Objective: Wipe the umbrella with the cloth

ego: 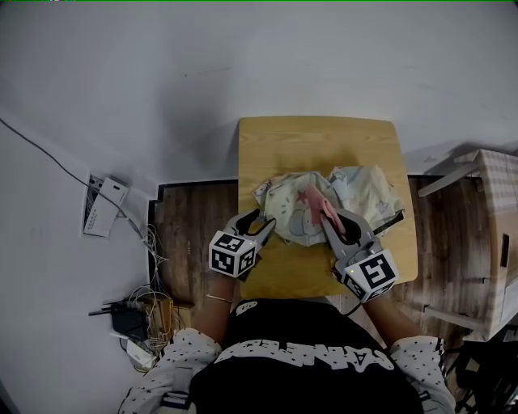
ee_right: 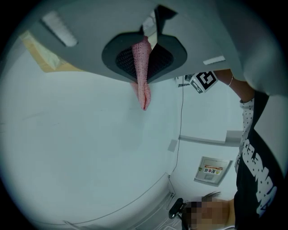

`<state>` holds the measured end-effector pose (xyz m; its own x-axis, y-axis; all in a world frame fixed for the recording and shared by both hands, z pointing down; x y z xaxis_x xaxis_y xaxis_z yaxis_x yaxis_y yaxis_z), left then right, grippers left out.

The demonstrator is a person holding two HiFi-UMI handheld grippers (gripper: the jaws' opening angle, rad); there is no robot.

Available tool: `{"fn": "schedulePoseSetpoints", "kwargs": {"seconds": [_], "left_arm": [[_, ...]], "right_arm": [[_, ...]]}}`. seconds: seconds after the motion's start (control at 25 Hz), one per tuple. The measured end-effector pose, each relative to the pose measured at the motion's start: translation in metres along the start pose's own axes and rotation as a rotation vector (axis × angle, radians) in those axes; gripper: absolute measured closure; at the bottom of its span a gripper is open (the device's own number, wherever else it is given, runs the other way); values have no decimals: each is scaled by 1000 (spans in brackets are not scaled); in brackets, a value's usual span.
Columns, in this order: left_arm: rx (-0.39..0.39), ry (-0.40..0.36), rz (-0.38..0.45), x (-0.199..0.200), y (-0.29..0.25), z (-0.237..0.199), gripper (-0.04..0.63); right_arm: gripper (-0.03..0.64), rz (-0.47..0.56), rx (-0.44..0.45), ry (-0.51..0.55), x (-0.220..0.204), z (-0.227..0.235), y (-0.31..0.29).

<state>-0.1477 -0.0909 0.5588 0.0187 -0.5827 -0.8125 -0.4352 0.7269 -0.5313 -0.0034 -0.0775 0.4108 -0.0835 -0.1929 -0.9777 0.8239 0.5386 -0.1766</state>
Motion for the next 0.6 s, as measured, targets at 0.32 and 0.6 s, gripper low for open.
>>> {"fn": "schedulePoseSetpoints", "kwargs": {"seconds": [0.32, 0.6], "left_arm": [[-63, 68, -15, -8, -16, -9, 478], [-84, 40, -4, 1, -10, -2, 588]], "right_arm": [[586, -47, -58, 2, -10, 2, -6], [586, -66, -76, 14, -14, 11, -13]]}}
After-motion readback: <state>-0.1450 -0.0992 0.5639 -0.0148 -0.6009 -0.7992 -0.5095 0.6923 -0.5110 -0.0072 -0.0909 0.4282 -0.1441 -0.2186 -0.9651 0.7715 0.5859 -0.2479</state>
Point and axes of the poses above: the fingertips, and each gripper's own axes: y backward along the fingers, z to its right, x out of its top, the point moved 2 cm from there along y, backward along the fingers, and after that the axes turned 10 degrees about x, right-handed, at the moved point
